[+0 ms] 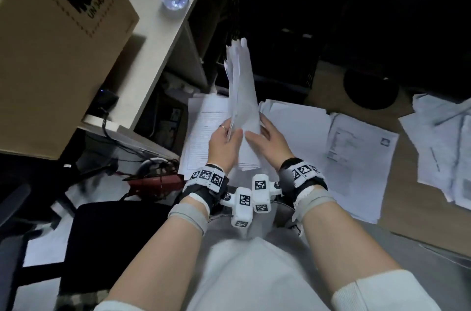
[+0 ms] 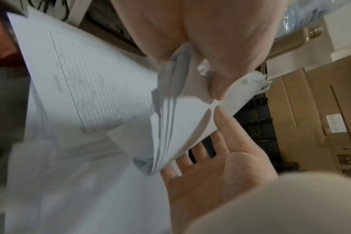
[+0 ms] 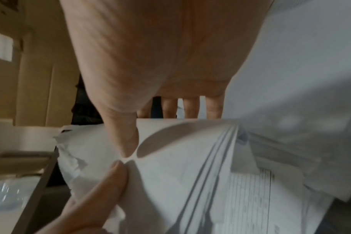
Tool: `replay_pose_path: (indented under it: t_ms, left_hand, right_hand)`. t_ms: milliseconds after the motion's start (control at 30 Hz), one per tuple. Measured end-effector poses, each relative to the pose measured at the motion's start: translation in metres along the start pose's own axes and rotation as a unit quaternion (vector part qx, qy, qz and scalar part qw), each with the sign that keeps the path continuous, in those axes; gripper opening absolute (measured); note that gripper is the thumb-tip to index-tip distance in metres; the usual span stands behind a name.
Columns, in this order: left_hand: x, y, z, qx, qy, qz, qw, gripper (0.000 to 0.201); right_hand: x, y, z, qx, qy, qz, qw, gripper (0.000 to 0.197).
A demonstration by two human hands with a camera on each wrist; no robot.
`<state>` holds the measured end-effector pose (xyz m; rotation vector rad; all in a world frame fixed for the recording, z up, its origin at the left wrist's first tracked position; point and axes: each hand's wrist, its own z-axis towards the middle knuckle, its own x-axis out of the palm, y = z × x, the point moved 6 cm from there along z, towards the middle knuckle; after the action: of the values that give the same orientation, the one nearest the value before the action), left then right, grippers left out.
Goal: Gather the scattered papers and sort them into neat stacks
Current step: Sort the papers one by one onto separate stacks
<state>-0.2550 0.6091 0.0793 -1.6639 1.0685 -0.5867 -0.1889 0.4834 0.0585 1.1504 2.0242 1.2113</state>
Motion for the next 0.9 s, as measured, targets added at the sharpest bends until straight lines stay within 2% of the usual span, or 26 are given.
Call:
replay_pose_path:
  t_ms: [100, 200, 233, 300, 333, 467, 500, 533, 600, 667, 767, 900]
  left_hand:
    - [0.043, 0.0, -0.006, -0.016, 0.08, -0.009, 0.997, 0.026]
    - [0.079, -0.01, -0.018, -0.041, 0.115, -0.014, 0.992, 0.022]
    - [0.089, -0.007, -0.019, -0.053, 0.113, 0.006, 0.992, 0.031]
    - [0.099, -0.003, -0.023, -0.098, 0.104, 0.043, 0.989, 0.078]
    - [0.104, 0.003, -0.022, -0.119, 0.106, 0.048, 0.986, 0.093]
    - [0.134, 0.019, -0.03, -0.206, 0.11, -0.03, 0.972, 0.117]
    - [0.139, 0.019, -0.034, -0.22, 0.111, -0.05, 0.968, 0.115]
    - [0.144, 0.016, -0.038, -0.219, 0.109, -0.07, 0.967, 0.101]
    - [0.15, 0.007, -0.047, -0.198, 0.092, -0.102, 0.971, 0.059]
    - [0.155, 0.004, -0.048, -0.157, 0.086, -0.092, 0.979, 0.039]
    - [0.172, -0.002, -0.054, -0.089, 0.089, -0.057, 0.99, 0.026]
    - [0.191, -0.002, -0.063, -0.061, 0.1, -0.061, 0.991, 0.027]
  right_hand:
    - [-0.037, -0.004, -0.013, -0.009, -0.024, -0.003, 1.0, 0.071]
    - [-0.073, -0.013, -0.028, 0.001, -0.066, 0.02, 0.998, 0.072]
    - [-0.086, -0.017, -0.032, 0.006, -0.076, 0.033, 0.996, 0.074]
    - [-0.104, -0.022, -0.039, 0.014, -0.085, 0.059, 0.995, 0.076]
    - [-0.11, -0.024, -0.042, 0.017, -0.085, 0.068, 0.994, 0.075]
    - [-0.136, -0.025, -0.054, 0.014, -0.085, 0.091, 0.992, 0.067]
    - [-0.141, -0.026, -0.057, 0.013, -0.087, 0.097, 0.991, 0.067]
    - [-0.148, -0.026, -0.06, 0.013, -0.09, 0.099, 0.991, 0.066]
    - [-0.16, -0.028, -0.065, 0.011, -0.091, 0.098, 0.991, 0.063]
    - [-0.171, -0.029, -0.069, 0.005, -0.09, 0.09, 0.992, 0.061]
    - [-0.185, -0.027, -0.074, -0.005, -0.085, 0.065, 0.994, 0.064]
    - [-0.201, -0.023, -0.079, -0.015, -0.069, 0.017, 0.997, 0.059]
